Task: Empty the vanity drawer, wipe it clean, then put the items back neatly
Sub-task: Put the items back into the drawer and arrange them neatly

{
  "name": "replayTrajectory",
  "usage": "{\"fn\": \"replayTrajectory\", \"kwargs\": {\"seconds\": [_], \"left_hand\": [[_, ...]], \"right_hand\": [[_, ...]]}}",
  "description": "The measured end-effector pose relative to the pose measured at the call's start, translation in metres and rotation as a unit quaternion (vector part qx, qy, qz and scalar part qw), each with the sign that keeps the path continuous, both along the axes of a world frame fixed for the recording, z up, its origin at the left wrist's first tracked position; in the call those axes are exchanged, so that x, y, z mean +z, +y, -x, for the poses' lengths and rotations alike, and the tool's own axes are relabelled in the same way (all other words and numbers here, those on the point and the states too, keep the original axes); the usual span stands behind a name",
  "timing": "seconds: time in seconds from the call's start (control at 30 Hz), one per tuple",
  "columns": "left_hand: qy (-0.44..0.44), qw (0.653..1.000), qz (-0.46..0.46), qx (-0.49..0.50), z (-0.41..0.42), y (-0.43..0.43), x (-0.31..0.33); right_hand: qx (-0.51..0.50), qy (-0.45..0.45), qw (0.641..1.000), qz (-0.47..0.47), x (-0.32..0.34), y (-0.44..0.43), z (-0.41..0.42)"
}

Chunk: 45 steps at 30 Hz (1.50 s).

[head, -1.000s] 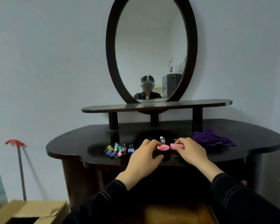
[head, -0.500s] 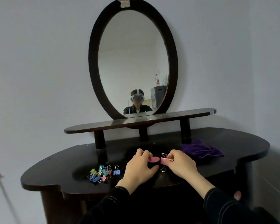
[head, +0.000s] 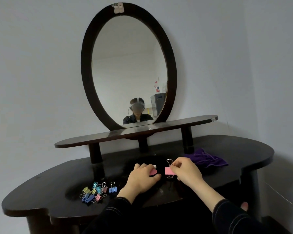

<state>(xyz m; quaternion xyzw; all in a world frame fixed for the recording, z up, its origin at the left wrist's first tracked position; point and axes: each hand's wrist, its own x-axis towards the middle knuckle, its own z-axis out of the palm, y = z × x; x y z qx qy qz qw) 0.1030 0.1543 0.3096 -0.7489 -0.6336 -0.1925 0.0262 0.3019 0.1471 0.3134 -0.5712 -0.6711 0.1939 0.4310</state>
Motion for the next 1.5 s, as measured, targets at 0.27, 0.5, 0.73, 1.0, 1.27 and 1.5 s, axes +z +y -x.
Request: {"fn": "replayTrajectory", "kwargs": {"seconds": [0.27, 0.5, 0.73, 1.0, 1.27, 1.5], "left_hand": [[0.031, 0.999, -0.023, -0.010, 0.002, -0.015, 0.001], [0.021, 0.987, -0.158, 0.027, 0.015, -0.052, -0.001], [0.034, 0.938, -0.314, 0.146, 0.096, -0.101, 0.010], [-0.087, 0.984, -0.001, 0.156, 0.126, -0.098, 0.004], [-0.020, 0.997, 0.003, 0.068, 0.080, -0.076, 0.008], [0.012, 0.997, -0.060, 0.043, 0.053, -0.086, 0.006]], "right_hand": [[-0.024, -0.127, 0.991, -0.022, -0.003, -0.007, 0.008], [-0.044, -0.019, 0.995, -0.087, -0.023, -0.037, 0.004], [-0.038, -0.049, 0.998, -0.022, -0.006, -0.035, 0.006], [-0.057, -0.105, 0.993, -0.016, -0.006, -0.032, 0.021], [-0.052, -0.073, 0.996, -0.030, -0.007, -0.033, 0.019], [-0.046, -0.066, 0.996, -0.037, -0.007, -0.038, 0.019]]}}
